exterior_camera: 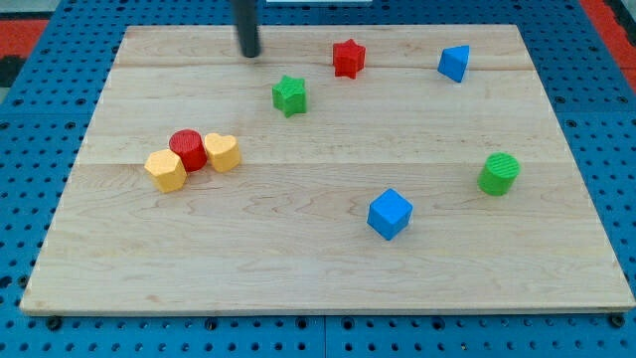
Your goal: Slide the red star to the yellow heart
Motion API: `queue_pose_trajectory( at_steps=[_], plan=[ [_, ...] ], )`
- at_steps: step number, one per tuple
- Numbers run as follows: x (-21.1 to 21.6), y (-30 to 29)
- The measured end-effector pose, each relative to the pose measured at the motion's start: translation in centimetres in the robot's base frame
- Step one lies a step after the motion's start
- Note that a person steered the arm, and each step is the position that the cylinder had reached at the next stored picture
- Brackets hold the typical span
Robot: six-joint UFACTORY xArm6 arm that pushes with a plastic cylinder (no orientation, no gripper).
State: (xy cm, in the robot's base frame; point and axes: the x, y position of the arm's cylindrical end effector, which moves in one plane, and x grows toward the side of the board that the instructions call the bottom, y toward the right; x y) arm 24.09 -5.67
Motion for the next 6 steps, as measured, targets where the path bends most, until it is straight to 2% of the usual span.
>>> queue_pose_trajectory(
  at_steps=[1, 2, 4, 5, 6],
  plan=[
    [0.0, 8.4],
    [2.0, 9.5],
    [-1.9, 10.9],
    [-0.1, 14.8],
    [4.3, 15.3]
  ],
)
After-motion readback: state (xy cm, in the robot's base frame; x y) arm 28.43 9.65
